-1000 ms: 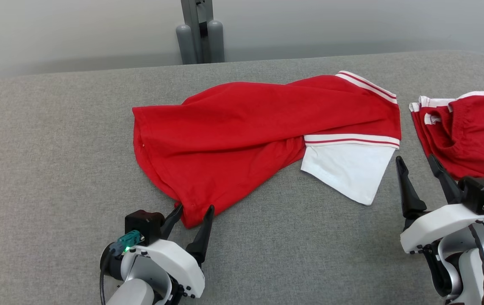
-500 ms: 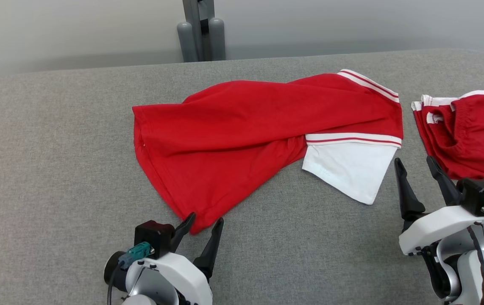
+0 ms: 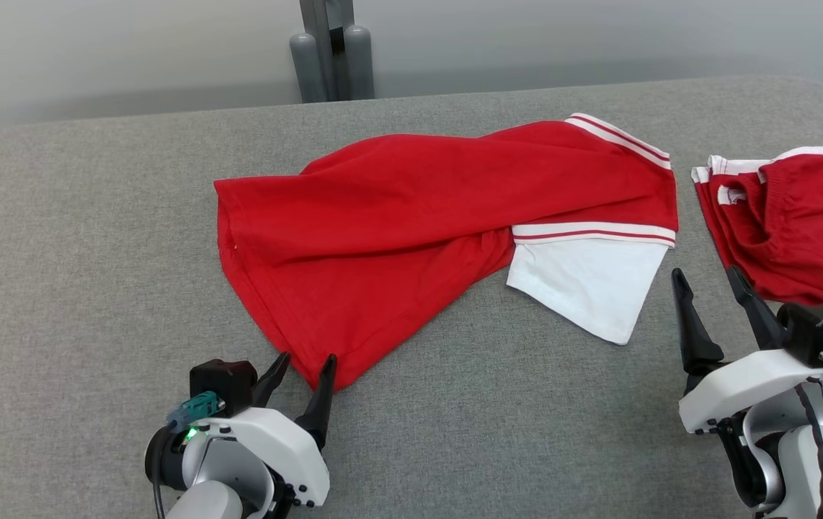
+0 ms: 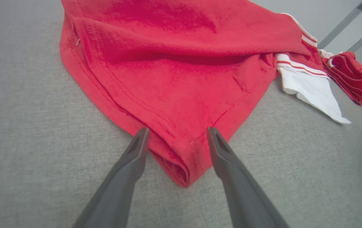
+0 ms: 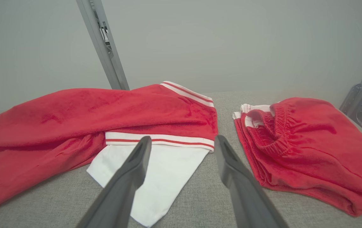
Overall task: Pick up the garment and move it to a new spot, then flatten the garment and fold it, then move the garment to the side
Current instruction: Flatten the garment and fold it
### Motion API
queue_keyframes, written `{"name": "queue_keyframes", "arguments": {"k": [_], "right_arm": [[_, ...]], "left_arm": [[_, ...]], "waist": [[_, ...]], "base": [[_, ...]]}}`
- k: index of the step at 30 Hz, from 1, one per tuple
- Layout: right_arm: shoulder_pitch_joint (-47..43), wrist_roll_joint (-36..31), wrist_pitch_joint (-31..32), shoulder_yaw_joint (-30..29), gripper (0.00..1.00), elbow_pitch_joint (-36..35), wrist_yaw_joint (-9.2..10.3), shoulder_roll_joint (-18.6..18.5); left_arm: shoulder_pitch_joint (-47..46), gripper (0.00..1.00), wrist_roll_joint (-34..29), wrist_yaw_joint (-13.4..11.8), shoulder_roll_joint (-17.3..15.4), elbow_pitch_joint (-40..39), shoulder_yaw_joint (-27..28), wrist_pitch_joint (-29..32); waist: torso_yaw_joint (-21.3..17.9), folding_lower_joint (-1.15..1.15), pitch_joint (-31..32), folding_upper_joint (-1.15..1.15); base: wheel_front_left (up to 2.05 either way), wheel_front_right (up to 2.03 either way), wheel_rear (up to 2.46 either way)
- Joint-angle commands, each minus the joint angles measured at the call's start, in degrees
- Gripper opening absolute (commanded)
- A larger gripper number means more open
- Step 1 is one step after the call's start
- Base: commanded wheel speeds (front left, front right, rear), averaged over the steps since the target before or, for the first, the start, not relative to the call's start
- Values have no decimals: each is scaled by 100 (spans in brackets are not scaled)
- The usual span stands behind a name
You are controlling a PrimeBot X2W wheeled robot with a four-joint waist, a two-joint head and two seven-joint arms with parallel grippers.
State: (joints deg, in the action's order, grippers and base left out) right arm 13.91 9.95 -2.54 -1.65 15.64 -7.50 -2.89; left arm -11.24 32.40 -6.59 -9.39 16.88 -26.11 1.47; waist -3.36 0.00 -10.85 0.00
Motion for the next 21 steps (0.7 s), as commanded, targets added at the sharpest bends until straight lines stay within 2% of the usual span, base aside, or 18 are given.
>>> {"name": "queue_keyframes", "arguments": {"k": [1, 10, 15, 21], "right_arm": [[34, -39, -3, -26, 100, -6, 2, -20], [39, -50, 30, -39, 100, -78, 1, -19], [26, -57, 28, -61, 100, -118, 2, -19], [1, -49, 53, -69, 100, -137, 1, -17]], "left_arm": [[-115, 93, 75, 40, 12, 79, 43, -12], [-418, 88, 129, 223, 148, 653, -52, -80], [-527, 82, 128, 271, 209, 764, -94, -175], [-610, 85, -26, 103, 151, 713, -131, -239]], "waist": [[-2, 0, -4, 0], [-26, 0, -29, 0], [-31, 0, -34, 0], [-18, 0, -39, 0]], "base": [[0, 0, 0], [0, 0, 0], [0, 0, 0], [0, 0, 0]]}}
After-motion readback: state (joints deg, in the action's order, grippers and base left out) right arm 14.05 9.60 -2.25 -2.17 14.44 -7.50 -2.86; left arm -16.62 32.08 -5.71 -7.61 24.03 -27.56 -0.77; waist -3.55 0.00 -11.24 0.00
